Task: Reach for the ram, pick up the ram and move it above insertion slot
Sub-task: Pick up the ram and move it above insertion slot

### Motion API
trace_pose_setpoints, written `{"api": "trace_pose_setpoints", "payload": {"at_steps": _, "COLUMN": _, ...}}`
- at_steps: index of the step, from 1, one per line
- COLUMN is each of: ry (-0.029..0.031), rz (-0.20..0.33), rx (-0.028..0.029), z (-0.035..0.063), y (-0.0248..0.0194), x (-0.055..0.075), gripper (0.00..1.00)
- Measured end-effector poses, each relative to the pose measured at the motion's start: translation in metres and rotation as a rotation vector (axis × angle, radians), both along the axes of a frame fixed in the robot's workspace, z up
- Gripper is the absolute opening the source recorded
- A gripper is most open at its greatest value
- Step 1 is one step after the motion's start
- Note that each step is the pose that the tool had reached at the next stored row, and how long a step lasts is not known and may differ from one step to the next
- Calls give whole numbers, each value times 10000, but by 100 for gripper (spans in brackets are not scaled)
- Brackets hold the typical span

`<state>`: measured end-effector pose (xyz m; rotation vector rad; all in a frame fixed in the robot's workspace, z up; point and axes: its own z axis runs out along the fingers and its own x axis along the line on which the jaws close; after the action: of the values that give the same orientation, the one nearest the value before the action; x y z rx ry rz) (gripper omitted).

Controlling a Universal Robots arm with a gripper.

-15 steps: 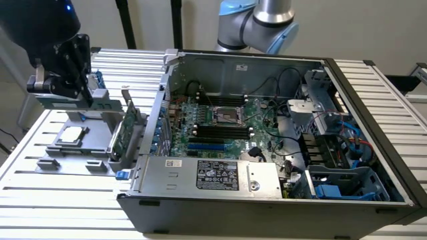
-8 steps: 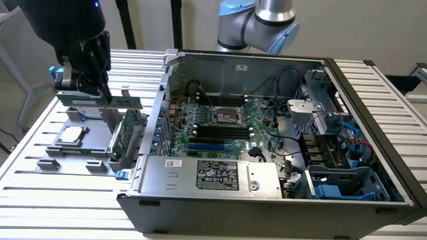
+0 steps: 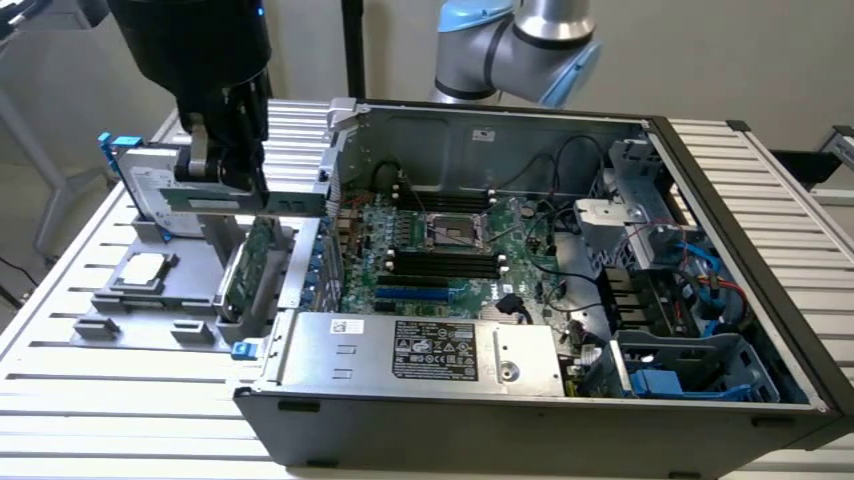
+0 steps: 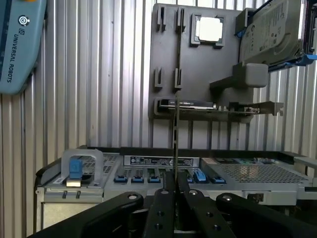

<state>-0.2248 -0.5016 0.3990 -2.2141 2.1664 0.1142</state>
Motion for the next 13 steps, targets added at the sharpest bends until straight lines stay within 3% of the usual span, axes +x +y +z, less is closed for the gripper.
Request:
{"api": "trace_pose_setpoints", "payload": {"at_steps": 7, "ry": 0, "rz": 0, "rx": 49, "z": -1, "y": 0, "x": 319, "gripper": 14}}
{"api": "trace_pose_setpoints", "payload": {"at_steps": 13, "ry": 1, "rz": -1, "rx": 54, "z": -12, "y": 0, "x": 592, "gripper": 14}}
